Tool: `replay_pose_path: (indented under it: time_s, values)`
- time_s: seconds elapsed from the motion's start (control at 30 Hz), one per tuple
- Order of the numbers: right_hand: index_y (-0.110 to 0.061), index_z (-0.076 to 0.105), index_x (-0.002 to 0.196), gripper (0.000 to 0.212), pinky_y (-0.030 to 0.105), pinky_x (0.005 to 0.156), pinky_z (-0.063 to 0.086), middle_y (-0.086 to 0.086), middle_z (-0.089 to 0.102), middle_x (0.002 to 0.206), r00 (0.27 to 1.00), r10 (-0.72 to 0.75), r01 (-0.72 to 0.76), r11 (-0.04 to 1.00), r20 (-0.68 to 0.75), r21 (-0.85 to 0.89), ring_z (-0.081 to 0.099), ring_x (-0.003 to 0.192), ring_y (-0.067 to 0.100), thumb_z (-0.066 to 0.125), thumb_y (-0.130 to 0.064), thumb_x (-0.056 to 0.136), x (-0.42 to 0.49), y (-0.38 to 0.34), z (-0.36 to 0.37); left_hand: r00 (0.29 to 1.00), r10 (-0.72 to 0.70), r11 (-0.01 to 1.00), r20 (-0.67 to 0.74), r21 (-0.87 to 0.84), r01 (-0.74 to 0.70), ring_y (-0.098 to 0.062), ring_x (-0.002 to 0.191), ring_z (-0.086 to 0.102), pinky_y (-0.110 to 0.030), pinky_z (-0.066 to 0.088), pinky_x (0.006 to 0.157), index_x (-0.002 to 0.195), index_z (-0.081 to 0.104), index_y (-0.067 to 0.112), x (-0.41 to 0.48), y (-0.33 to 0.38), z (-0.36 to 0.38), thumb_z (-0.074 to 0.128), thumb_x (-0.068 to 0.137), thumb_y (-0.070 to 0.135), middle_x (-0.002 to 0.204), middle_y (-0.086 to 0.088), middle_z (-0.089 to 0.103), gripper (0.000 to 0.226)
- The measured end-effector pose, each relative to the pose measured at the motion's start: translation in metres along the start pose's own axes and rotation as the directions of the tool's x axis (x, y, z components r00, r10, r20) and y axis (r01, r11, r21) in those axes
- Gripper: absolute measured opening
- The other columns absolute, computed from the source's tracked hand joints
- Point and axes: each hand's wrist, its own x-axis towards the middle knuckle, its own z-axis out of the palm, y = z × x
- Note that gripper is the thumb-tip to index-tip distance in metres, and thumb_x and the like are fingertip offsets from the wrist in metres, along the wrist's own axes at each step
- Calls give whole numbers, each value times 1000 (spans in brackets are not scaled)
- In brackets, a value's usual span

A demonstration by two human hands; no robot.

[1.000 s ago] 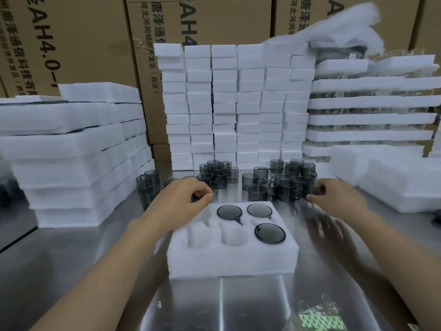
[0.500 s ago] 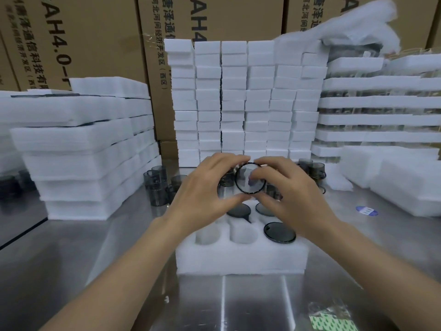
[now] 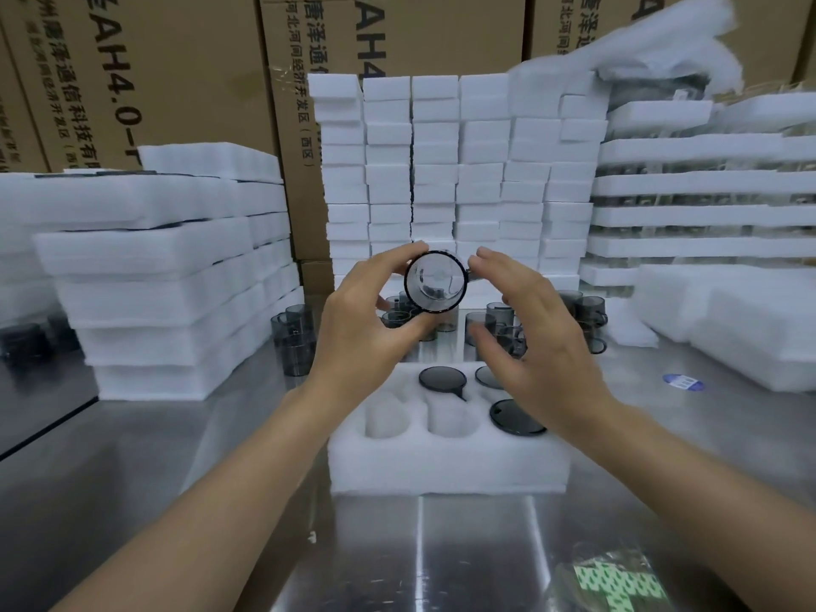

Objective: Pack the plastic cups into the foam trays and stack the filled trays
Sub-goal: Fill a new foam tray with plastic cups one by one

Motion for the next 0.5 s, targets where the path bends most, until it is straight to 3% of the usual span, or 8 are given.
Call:
replay_pose_path:
  time_s: [0.17, 0.3, 0.37, 0.43, 0.5]
  values:
    - [-20, 42, 159, 73, 27, 123, 33, -1, 47, 161, 1000, 5, -6, 1000, -7, -25, 43, 150, 15, 73, -5, 95, -2, 3, 2, 999, 35, 999, -8, 18, -34, -13, 115, 64, -30, 52, 76, 146, 63, 27, 0, -1, -1, 87, 86, 38, 133, 16, 67, 65]
    - [-22, 39, 161, 76, 25, 122, 35, -4, 47, 161, 1000, 16, -16, 1000, -5, -20, 44, 149, 13, 74, -6, 95, -3, 4, 3, 999, -46, 999, -13, -1, 46, -16, 110, 65, -34, 52, 73, 147, 63, 26, 0, 0, 1, 81, 90, 40, 125, 17, 70, 61]
    - [-24, 43, 158, 72, 25, 116, 41, -8, 53, 152, 999, 47, -47, 999, -14, -1, 54, 138, 11, 76, -12, 96, -3, 3, 3, 994, -112, 990, 2, -86, 112, -17, 104, 68, -43, 54, 71, 143, 64, 33, -1, 1, 2, 76, 94, 45, 115, 17, 74, 52]
    - [-21, 55, 149, 57, 22, 106, 48, -9, 64, 134, 995, 93, -92, 995, -44, 27, 62, 122, 7, 77, -18, 96, -3, 3, 2, 979, -196, 960, 60, -192, 204, -20, 89, 71, -48, 55, 75, 140, 61, 42, 0, 1, 3, 71, 96, 53, 93, 6, 78, 47]
    - [-17, 70, 133, 36, 20, 95, 52, -11, 70, 115, 988, 130, -126, 990, -77, 61, 65, 108, 1, 73, -19, 97, -3, 2, 0, 960, -258, 935, 112, -220, 277, -34, 73, 64, -49, 56, 77, 133, 62, 45, -1, 0, 4, 67, 96, 60, 68, -7, 67, 40]
